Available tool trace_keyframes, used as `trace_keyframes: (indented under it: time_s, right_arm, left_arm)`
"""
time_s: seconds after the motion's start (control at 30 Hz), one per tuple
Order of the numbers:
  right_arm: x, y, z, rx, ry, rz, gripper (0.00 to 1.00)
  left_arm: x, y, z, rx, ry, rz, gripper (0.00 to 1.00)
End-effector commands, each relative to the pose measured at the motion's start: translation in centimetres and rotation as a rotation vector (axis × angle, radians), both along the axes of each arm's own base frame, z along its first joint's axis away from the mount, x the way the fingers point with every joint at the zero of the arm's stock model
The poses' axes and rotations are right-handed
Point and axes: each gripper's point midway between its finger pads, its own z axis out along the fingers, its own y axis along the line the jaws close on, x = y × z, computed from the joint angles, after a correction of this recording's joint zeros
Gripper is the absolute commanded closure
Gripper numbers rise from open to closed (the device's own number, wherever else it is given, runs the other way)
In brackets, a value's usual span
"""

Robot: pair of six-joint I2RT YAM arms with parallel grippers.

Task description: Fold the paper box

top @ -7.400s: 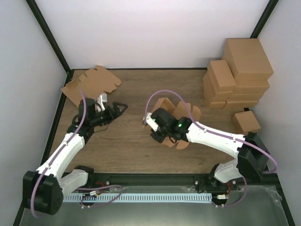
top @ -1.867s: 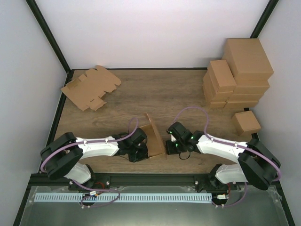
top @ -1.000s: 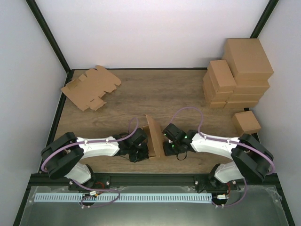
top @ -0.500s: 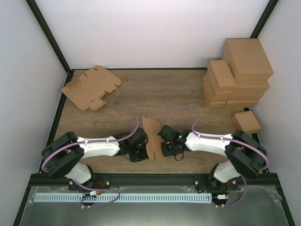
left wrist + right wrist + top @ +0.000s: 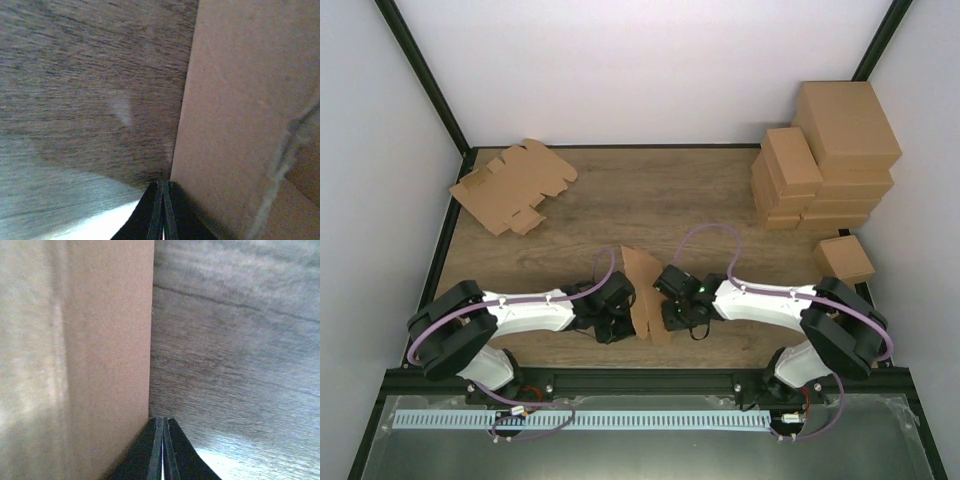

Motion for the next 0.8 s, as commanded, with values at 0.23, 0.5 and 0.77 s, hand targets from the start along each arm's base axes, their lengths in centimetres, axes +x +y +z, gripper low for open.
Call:
trace_keyframes:
  time_s: [0.23, 0.5, 0.77]
  right_arm:
    - [4.6, -2.5, 6.4, 0.148, -0.183, -0.089, 0.85]
    - [2.8, -0.8, 11.3, 0.327, -0.211, 0.042, 0.73]
    - [-1.1, -1.5, 11.4, 0.377, -0.088, 0.102, 0.39]
  left_arm:
    - [3.0, 2.7, 3.3, 0.024, -0.123, 0.057, 0.87]
    - [8.3, 6.5, 6.3, 0.01, -0.269, 0.042, 0.77]
    - [14.9, 5.6, 10.6, -0.025, -0.595, -0.132, 0.38]
